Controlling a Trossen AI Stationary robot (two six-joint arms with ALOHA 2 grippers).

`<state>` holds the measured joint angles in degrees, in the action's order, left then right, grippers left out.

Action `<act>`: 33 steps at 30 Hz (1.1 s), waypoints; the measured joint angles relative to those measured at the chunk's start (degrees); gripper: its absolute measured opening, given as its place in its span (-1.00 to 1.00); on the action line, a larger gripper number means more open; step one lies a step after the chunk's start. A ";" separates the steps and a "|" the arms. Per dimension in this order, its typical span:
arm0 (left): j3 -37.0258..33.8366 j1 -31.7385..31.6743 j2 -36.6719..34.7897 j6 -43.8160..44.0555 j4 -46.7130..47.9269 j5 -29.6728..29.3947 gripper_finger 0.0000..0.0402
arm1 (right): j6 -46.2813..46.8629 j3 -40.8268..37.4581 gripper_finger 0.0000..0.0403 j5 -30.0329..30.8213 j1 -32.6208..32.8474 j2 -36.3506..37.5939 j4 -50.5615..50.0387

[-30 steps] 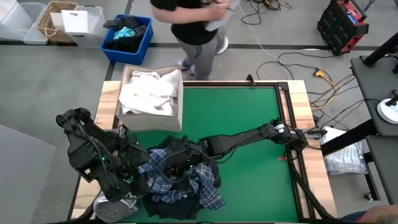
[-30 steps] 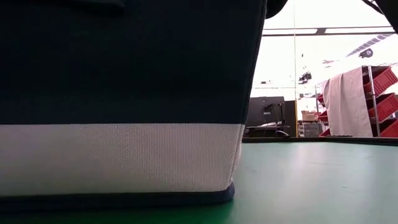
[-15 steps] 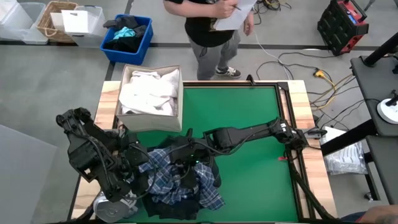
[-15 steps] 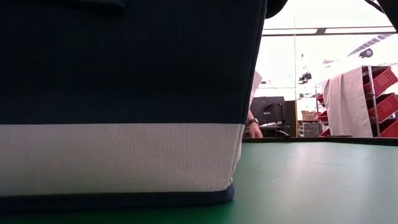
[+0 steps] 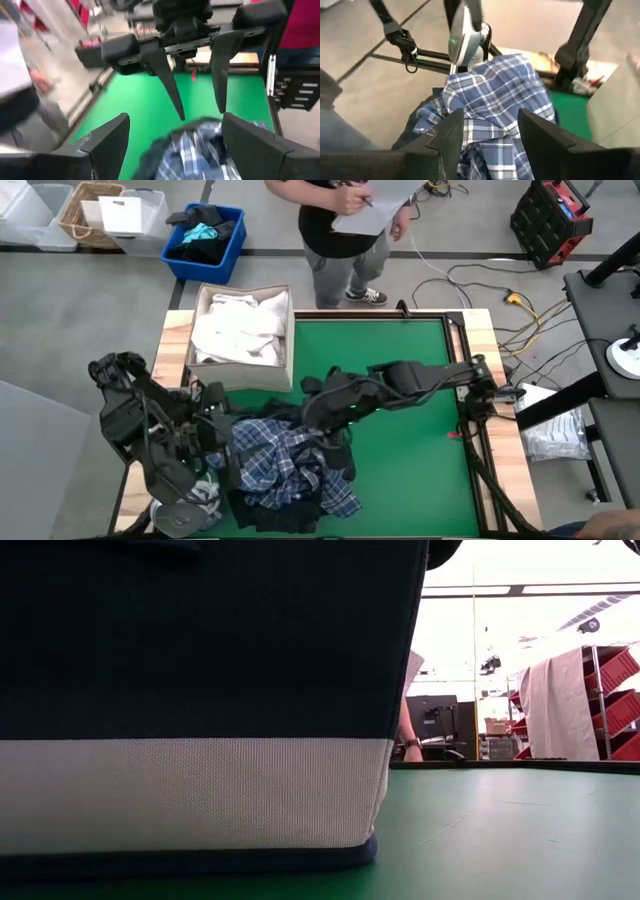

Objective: Sort clothes
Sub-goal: Return to Home Position

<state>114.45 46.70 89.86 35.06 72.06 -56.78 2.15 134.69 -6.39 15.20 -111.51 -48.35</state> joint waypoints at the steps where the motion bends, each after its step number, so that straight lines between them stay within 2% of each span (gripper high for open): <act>1: 0.19 -0.26 0.00 -2.79 -1.72 -0.65 0.46 | -1.92 -0.02 -0.12 0.26 0.26 0.62 -0.19; 5: 0.15 -2.10 -0.03 -12.43 -7.50 -0.86 0.46 | -7.41 -0.20 -0.18 0.40 1.35 2.71 -1.00; 10: -1.21 -6.65 -0.35 -23.45 -14.52 3.74 0.45 | -9.73 -0.48 -0.27 0.41 1.85 3.93 -0.91; 14: -1.73 -11.77 -0.35 -34.58 -23.48 13.77 0.38 | -11.40 -0.50 -0.33 0.43 1.79 4.78 1.02; 17: -1.73 -14.97 -0.80 -39.91 -27.47 18.88 0.31 | -12.74 -0.50 -0.37 0.43 1.60 5.64 1.81; 24: -1.75 -19.34 -3.73 -42.42 -27.45 27.51 0.19 | -13.85 -0.52 -0.42 0.56 0.08 8.41 2.16; 33: -4.47 -20.23 -7.67 -43.71 -27.75 29.31 0.16 | -14.99 -1.77 -0.41 0.39 -1.54 11.26 2.05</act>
<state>109.98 26.47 82.20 -8.66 44.32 -27.47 -12.84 132.93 -6.00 13.66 -100.25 -46.30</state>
